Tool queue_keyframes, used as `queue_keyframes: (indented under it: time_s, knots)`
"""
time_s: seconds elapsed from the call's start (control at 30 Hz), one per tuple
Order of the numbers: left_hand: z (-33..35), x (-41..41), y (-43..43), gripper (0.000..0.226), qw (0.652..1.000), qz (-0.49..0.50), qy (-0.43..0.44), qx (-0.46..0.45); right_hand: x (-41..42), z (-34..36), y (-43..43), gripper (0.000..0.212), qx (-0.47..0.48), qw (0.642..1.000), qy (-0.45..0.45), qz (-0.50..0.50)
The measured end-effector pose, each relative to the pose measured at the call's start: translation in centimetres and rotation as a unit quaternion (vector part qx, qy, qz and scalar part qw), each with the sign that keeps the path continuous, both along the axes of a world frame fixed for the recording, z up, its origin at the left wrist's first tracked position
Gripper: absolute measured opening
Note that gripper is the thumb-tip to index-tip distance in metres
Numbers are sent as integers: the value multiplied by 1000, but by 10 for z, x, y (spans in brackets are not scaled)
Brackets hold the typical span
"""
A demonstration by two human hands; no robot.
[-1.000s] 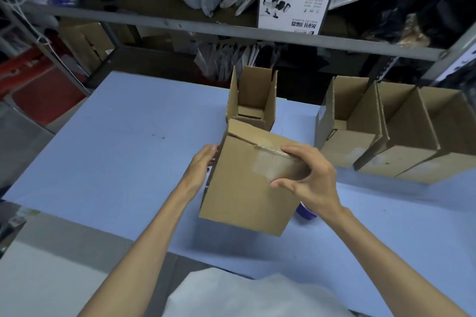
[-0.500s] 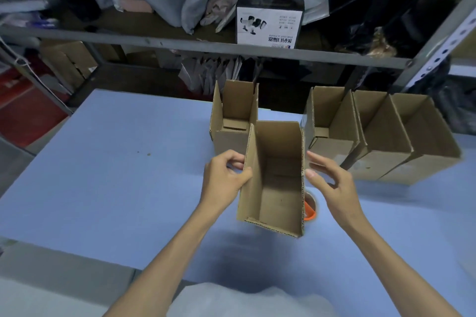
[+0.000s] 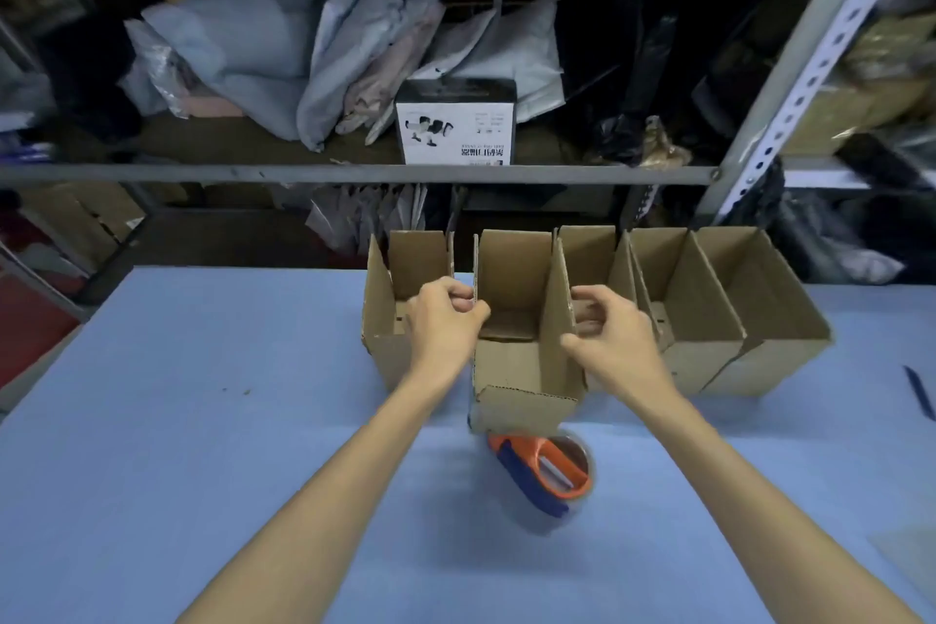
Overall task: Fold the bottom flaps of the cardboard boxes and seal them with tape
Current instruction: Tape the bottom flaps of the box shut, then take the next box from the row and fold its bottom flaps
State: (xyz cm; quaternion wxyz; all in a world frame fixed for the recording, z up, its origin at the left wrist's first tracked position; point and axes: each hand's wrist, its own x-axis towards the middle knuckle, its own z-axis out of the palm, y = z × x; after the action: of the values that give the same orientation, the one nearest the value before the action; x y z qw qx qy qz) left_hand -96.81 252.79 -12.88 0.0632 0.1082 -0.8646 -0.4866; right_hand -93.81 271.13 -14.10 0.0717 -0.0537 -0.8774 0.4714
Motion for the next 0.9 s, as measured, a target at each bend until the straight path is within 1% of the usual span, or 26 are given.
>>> queue_keyframes:
  time_s: [0.07,0.23,0.33,0.43,0.53,0.67,0.83,0.9]
  knots:
    - [3,-19,5,13,1000,-9,0,-12,-17,3,-3,50,39,999,9,2]
    - [2,-63,17,34,994,-81,-35,-62,-60,-3,-3,50,121,992,24,-32]
    - [-9,-80,23,35,993,-86,-42,-72,-77,-15,-2,47,167,985,18,-44]
    - [-23,-93,30,36,992,-89,-66,-61,-84,-32,-1,45,243,969,-1,-46]
    - [-39,-98,36,38,990,-87,-86,-67,-87,-46,1,47,237,971,-31,-21]
    - [-50,-99,39,33,991,-79,-91,-52,-88,-54,4,51,217,975,-40,6]
    - [-45,-100,31,34,983,-143,-81,-85,-88,-52,11,42,225,973,-38,25]
    - [-41,-96,17,34,979,-163,-59,-110,-88,-50,13,40,230,972,-32,28]
